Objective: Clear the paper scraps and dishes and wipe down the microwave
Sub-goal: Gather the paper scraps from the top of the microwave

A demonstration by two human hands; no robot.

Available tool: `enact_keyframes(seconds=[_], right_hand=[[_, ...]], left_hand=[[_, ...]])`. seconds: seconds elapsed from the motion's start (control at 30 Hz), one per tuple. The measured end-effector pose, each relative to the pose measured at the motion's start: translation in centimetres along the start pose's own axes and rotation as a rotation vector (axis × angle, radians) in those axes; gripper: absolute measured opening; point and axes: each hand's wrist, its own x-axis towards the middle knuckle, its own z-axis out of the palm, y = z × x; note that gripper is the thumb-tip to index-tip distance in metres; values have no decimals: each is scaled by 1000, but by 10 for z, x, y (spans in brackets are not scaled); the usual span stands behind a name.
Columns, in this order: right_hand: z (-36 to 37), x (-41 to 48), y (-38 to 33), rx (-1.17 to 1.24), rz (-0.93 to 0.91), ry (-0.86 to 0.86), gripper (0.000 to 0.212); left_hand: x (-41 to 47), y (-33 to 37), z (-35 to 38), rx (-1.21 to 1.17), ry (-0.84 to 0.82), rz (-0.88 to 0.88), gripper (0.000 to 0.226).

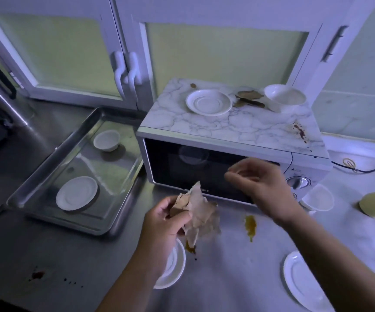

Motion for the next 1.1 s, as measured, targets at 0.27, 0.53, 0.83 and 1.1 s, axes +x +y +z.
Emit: enact_keyframes(seconds=[0.27, 0.53, 0.83, 1.1], right_hand=[[-74, 167, -61, -1200, -134, 34, 59], [-59, 261, -44, -1565, 152, -250, 66], [-46, 281, -12, -1599, 158, -269, 46], [-45, 255, -3, -1523, -20, -152, 28]], left_hand=[[37, 24, -17, -58, 13, 12, 27], [75, 58, -18, 4, -5, 85, 26], [100, 84, -21, -25, -23, 145, 28], [84, 54, -7, -58, -52, 29, 27]])
